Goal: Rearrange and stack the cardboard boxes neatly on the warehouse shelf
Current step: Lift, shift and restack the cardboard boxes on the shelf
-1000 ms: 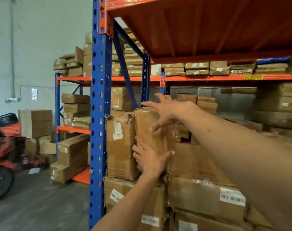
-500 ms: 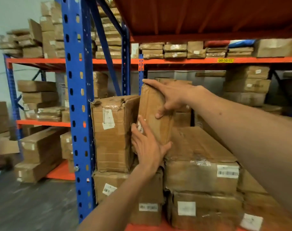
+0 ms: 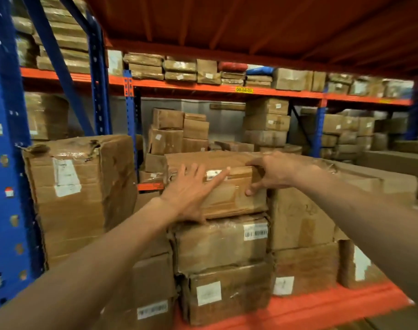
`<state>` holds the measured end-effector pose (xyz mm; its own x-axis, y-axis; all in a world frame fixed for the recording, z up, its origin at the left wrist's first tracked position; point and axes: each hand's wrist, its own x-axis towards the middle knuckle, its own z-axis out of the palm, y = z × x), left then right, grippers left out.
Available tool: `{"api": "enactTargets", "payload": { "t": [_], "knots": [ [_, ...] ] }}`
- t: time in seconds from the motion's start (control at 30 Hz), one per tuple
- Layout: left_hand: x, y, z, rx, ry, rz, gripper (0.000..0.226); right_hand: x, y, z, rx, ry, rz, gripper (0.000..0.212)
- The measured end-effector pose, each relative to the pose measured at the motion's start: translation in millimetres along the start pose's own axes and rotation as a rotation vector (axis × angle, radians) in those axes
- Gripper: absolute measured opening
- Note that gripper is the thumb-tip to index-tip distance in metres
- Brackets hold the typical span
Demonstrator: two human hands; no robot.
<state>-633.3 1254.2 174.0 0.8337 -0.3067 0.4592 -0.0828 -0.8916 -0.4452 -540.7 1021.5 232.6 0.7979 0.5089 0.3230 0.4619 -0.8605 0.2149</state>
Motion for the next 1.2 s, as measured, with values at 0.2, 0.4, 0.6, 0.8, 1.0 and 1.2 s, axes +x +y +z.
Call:
{"api": "enactTargets", "payload": {
  "t": [0.2, 0.4, 0.6, 0.8, 1.0, 1.2],
  "knots": [
    [-14, -30, -11, -0.586, -0.136, -0.390, 0.144, 33, -9, -8, -0.037, -0.252, -0.057, 0.138],
    [-15, -19, -10, -0.699, -0.061, -0.459, 0.112, 24, 11, 20, 0.315, -0.198, -0.084, 0.133],
    [-19, -13, -8, -0.682, -0.009, -0.444, 0.104, 5, 20, 22, 0.437, -0.106, -0.120, 0.115],
    [-13, -17, -9, -0.693, -0.033, -0.480, 0.104, 16, 23, 24, 0.416, -0.055, -0.190, 0.115],
    [-19, -8, -18, -0.720, -0.033, -0.520, 0.103, 23, 21, 26, 0.410, -0.040, -0.177, 0.114],
    [-42, 22, -21, -0.544, 0.030, -0.710, 0.122, 19, 18, 21, 0.431, -0.077, -0.138, 0.107]
  ]
}}
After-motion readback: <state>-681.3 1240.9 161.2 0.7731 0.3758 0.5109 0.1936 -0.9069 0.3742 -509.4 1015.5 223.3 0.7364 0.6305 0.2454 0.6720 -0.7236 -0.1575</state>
